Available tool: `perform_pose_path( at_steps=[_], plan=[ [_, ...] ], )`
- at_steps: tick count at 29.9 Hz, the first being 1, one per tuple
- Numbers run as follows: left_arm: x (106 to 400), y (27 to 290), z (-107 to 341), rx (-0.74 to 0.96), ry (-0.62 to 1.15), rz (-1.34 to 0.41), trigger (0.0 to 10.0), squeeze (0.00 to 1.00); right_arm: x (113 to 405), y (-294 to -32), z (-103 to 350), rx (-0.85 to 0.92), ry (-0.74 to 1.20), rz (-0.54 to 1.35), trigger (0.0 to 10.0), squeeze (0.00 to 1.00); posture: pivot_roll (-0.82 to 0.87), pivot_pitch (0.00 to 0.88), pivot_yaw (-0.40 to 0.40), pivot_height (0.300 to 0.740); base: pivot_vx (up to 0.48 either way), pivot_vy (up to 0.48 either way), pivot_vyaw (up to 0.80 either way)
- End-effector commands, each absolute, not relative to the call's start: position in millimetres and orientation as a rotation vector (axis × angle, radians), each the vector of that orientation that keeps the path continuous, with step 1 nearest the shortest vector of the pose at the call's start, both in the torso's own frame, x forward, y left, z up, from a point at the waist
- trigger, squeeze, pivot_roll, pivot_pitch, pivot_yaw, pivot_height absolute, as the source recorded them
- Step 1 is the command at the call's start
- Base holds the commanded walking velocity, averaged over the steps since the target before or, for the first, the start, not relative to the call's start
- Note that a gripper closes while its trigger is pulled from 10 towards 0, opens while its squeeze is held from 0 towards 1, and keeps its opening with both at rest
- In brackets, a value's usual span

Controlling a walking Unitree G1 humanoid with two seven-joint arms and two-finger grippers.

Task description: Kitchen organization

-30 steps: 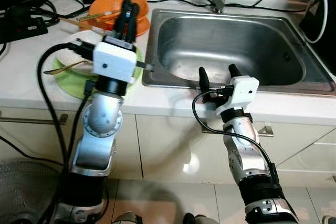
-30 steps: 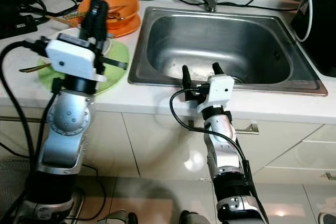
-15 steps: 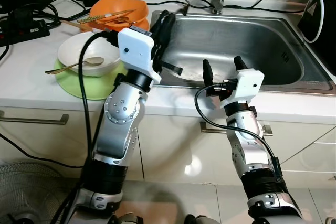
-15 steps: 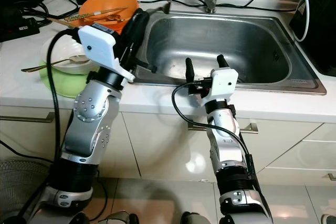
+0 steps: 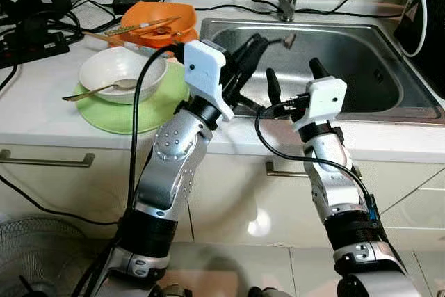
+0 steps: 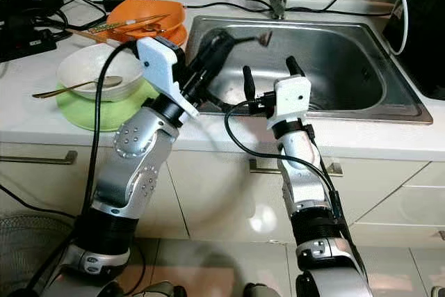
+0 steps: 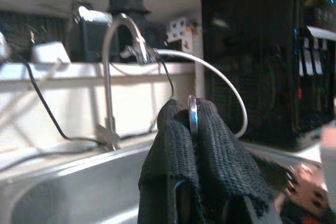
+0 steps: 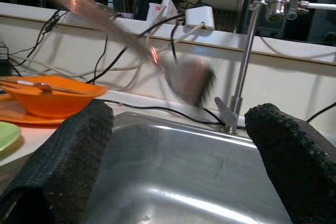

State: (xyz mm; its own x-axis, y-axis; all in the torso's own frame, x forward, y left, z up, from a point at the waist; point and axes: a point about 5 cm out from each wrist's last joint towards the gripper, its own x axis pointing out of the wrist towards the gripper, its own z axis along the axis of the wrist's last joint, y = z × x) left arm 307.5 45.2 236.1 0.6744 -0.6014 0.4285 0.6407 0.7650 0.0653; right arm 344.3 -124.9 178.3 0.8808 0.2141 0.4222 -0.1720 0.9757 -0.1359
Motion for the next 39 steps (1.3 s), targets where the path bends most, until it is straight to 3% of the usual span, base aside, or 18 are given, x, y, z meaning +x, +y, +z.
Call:
perform_pose_path(
  at_steps=[1, 39],
  plan=[
    [307.8, 42.5, 231.2, -0.105, -0.418, -0.719, 10.0, 0.0, 346.3, -122.0, 181.9, -0.104, -0.461, 0.206, 10.0, 0.0, 0.03, 0.013, 0.005, 0.74, 0.0, 0.0, 0.0],
    [304.9, 37.3, 214.5, -0.025, -0.318, -0.798, 10.0, 0.0, 345.3, -95.0, 181.6, -0.1, -0.463, 0.295, 10.0, 0.0, 0.05, 0.065, 0.005, 0.74, 0.0, 0.0, 0.0]
  ],
)
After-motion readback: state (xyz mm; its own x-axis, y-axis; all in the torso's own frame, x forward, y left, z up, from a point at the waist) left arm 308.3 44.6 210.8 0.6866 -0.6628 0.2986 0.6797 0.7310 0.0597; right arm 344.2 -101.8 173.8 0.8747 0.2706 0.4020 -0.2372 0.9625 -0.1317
